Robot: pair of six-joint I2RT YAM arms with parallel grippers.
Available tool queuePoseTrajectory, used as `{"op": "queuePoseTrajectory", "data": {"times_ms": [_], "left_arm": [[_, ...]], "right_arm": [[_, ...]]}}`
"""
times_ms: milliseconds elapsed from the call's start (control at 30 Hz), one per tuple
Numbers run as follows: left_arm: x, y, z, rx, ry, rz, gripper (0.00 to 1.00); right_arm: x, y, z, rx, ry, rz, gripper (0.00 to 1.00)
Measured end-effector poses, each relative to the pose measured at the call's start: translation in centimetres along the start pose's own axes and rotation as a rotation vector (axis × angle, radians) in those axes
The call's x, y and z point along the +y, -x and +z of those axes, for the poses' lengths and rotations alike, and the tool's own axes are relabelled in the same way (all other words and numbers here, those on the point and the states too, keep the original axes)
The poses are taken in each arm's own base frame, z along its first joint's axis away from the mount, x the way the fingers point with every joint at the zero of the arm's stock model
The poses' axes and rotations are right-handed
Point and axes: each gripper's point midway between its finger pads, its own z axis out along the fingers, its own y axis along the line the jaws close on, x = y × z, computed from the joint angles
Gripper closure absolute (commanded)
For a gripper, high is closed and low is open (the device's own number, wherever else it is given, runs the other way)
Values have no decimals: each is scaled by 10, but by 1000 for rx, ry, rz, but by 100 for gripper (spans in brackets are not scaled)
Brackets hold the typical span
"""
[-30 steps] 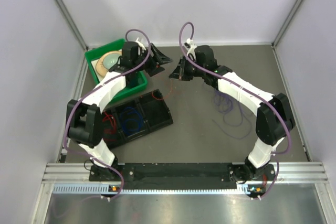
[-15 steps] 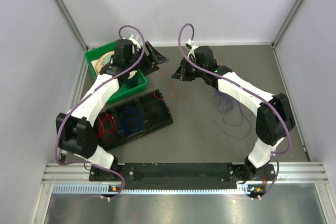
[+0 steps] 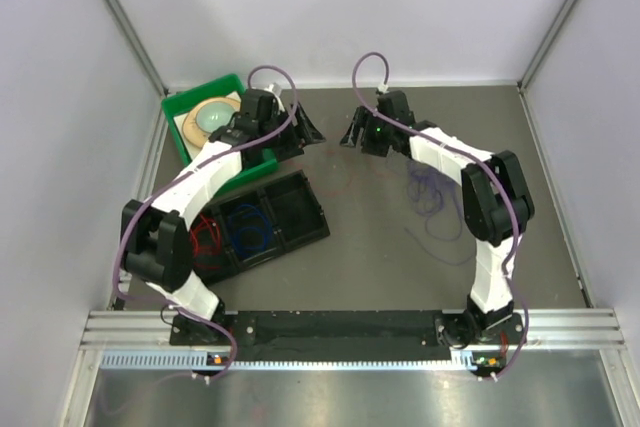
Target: Untangle the cables
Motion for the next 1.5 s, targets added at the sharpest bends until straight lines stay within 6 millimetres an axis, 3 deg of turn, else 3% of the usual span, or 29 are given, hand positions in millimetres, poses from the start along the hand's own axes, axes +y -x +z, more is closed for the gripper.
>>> {"op": "queuePoseTrajectory", "data": {"times_ms": [100, 233, 333, 467, 633, 800, 1000, 1233, 1500], "left_arm": [[7, -6, 2, 6, 38, 54, 21], [17, -11, 11, 21, 102, 126, 22], [22, -15, 23, 40, 146, 176, 22], [21, -26, 47, 54, 222, 290, 21], [-2, -44, 85, 68, 261, 400, 19], [-23, -66, 136, 44, 321, 473, 12], [-11, -90, 163, 39, 422, 491, 10], [12, -79, 171, -31, 533, 480, 7], [13, -68, 190, -93, 568, 469, 6]], "right_arm": [[-6, 4, 2, 7, -4, 6, 17], [0, 10, -13, -15, 20, 2, 17], [1, 7, -40, -39, 28, 0, 17], [-15, 16, -93, -114, 6, 1, 17], [-31, 42, -153, -258, -35, -4, 17], [-30, 38, -186, -311, -50, -33, 14], [-37, 30, -204, -318, -88, -49, 14], [-43, 20, -205, -294, -101, -51, 14], [-43, 13, -200, -262, -81, -48, 14]]}}
